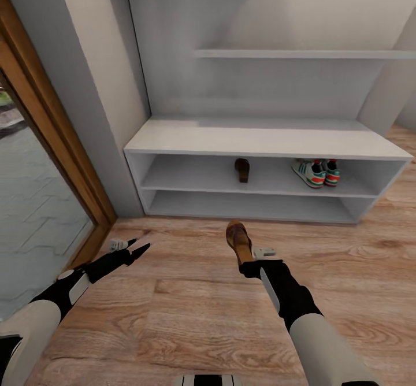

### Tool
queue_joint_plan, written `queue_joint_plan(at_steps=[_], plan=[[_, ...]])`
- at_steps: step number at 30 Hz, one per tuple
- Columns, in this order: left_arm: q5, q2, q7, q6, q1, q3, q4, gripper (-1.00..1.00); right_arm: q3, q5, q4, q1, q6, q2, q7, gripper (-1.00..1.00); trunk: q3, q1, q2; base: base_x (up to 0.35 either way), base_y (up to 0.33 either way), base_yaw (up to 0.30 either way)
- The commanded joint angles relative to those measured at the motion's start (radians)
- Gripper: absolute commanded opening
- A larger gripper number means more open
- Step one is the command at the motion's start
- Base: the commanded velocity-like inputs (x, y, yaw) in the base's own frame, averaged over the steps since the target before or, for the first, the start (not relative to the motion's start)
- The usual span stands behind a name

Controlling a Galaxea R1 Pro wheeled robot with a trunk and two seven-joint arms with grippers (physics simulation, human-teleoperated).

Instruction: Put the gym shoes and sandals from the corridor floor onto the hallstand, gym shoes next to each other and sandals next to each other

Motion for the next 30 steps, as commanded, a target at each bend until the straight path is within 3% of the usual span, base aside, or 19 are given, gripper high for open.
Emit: queue_joint_plan(at_steps=[1, 18, 25, 30], plan=[[-0.003, 0.000, -0.004, -0.005, -0.001, 0.004, 0.002, 1.00, 0.000, 0.003, -0.002, 0.000, 0.006, 0.000, -0.001, -1.00, -0.002, 0.000, 0.000, 0.000, 0.000, 0.249], [-0.002, -0.001, -0.006, -0.005, -0.001, 0.002, 0.001, 1.00, -0.002, 0.000, -0.002, 0.000, 0.006, 0.000, -0.003, -1.00, -0.014, 0.000, 0.000, 0.000, 0.000, 0.191], [-0.002, -0.002, -0.088, -0.005, -0.001, 0.003, 0.001, 1.00, -0.005, -0.003, -0.005, 0.000, 0.007, -0.001, -0.007, -1.00, -0.014, 0.000, 0.000, 0.000, 0.000, 0.007], [-0.002, -0.002, -0.112, -0.005, -0.001, 0.002, 0.001, 1.00, -0.006, -0.005, -0.026, 0.000, 0.007, -0.001, -0.057, -1.00, -0.014, 0.000, 0.000, 0.000, 0.000, 0.000]])
